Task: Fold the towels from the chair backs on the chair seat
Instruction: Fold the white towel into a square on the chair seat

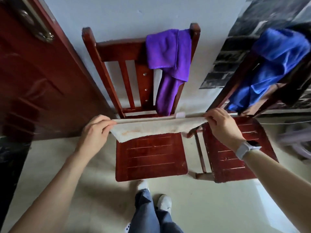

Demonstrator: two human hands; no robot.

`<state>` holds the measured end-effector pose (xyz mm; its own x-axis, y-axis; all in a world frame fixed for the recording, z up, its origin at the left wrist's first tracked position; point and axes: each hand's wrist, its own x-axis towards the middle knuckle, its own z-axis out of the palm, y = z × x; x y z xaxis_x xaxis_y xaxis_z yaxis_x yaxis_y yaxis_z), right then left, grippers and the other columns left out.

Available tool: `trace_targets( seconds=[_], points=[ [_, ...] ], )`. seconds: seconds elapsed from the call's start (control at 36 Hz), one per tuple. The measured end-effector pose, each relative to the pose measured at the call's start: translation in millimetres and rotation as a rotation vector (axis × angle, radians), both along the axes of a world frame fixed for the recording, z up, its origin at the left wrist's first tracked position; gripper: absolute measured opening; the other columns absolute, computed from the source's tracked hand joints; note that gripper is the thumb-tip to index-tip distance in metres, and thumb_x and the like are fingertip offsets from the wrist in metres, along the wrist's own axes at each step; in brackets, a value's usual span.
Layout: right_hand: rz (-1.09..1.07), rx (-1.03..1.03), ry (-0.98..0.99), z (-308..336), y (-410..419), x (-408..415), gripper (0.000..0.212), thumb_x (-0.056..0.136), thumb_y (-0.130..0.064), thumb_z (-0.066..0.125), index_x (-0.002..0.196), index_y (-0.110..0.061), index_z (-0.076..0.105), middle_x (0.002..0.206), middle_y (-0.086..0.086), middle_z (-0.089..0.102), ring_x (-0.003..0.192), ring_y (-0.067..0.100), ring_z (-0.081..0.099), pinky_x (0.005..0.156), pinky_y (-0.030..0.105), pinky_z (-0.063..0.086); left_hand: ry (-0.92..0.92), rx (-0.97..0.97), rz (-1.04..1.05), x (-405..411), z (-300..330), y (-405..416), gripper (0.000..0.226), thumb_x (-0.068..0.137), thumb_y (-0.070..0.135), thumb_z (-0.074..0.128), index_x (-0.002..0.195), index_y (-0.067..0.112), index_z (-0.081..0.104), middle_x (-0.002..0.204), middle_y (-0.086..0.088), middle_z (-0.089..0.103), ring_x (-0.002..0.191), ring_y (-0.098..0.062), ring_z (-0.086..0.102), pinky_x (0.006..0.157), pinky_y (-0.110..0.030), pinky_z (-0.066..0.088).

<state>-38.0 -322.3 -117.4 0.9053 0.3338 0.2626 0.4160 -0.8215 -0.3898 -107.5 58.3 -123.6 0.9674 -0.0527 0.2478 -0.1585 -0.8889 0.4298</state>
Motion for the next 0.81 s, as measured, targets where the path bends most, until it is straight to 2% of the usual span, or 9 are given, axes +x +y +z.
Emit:
trace_targets(
  seconds=[0.08,0.25,0.33,0.42,0.5,0.58,0.67,0.75,0.81],
  points=[
    [0.03,0.014,-0.049,27,-1,5,0.009,0.08,0.008,0.06,0.087,0.004,0.064,0.084,0.017,0.064,0.08,0.033,0.059,0.078,0.029,0.042,-0.062,-0.026,0.011,5,24,-2,0.014,0.077,-0.007,0.067,0.089,-0.001,0.071,0.084,-0.01,0.063,0.081,-0.011,0.051,0.076,-0.017,0.038],
    [0.062,0.007,-0.126,69,-11,15,0.009,0.082,0.002,0.062,0.089,-0.002,0.066,0.085,0.012,0.066,0.081,0.03,0.059,0.074,0.046,0.049,-0.114,-0.146,0.025,10,61,2,0.013,0.076,0.005,0.072,0.088,0.002,0.073,0.09,0.045,0.051,0.08,0.02,0.05,0.072,0.002,0.035],
    [0.078,0.029,-0.136,86,-11,15,0.011,0.082,0.002,0.063,0.092,-0.001,0.066,0.086,0.012,0.066,0.081,0.029,0.06,0.074,0.043,0.051,-0.143,-0.155,0.052,9,77,1,0.012,0.076,0.006,0.071,0.088,0.002,0.073,0.081,0.037,0.055,0.079,0.019,0.052,0.072,0.004,0.034],
    [0.039,0.104,-0.113,96,-10,13,0.016,0.082,0.001,0.063,0.098,-0.001,0.064,0.089,0.011,0.064,0.079,0.02,0.056,0.075,0.038,0.051,-0.162,-0.14,0.046,8,87,0,0.012,0.077,0.005,0.07,0.088,-0.001,0.072,0.081,0.022,0.055,0.079,0.006,0.054,0.072,0.002,0.036],
    [0.044,0.115,-0.077,100,-11,11,0.028,0.084,-0.001,0.061,0.112,-0.003,0.063,0.097,0.012,0.064,0.084,0.021,0.059,0.081,0.037,0.052,-0.164,-0.183,0.056,8,89,3,0.01,0.078,0.004,0.069,0.088,0.004,0.072,0.078,0.034,0.058,0.079,0.014,0.055,0.073,0.001,0.037],
    [0.089,0.088,-0.075,102,-13,10,0.022,0.083,0.0,0.062,0.105,-0.002,0.067,0.094,0.013,0.066,0.085,0.027,0.063,0.08,0.044,0.054,-0.166,-0.203,0.064,6,88,5,0.012,0.079,0.003,0.068,0.09,0.005,0.073,0.085,0.043,0.055,0.079,0.014,0.055,0.072,0.0,0.037],
    [0.093,0.098,-0.061,102,-10,8,0.018,0.083,0.002,0.062,0.099,0.0,0.069,0.091,0.014,0.067,0.082,0.028,0.064,0.08,0.039,0.054,-0.15,-0.232,0.088,3,88,5,0.014,0.079,0.002,0.067,0.087,0.012,0.072,0.085,0.042,0.057,0.079,0.013,0.056,0.072,0.0,0.038],
    [0.089,0.101,-0.05,99,-8,6,0.016,0.083,0.003,0.061,0.096,0.001,0.07,0.091,0.014,0.067,0.081,0.021,0.062,0.08,0.03,0.051,-0.084,-0.294,0.136,-1,86,6,0.037,0.078,0.002,0.068,0.08,0.037,0.058,0.076,0.027,0.062,0.077,0.001,0.059,0.071,-0.001,0.04],
    [0.095,0.092,-0.048,95,-8,6,0.013,0.083,0.002,0.061,0.094,0.002,0.069,0.09,0.014,0.067,0.081,0.019,0.06,0.08,0.033,0.051,-0.055,-0.292,0.158,-2,84,5,0.032,0.079,0.001,0.067,0.087,0.031,0.062,0.078,0.022,0.058,0.077,-0.009,0.059,0.07,-0.001,0.039]
  ],
)
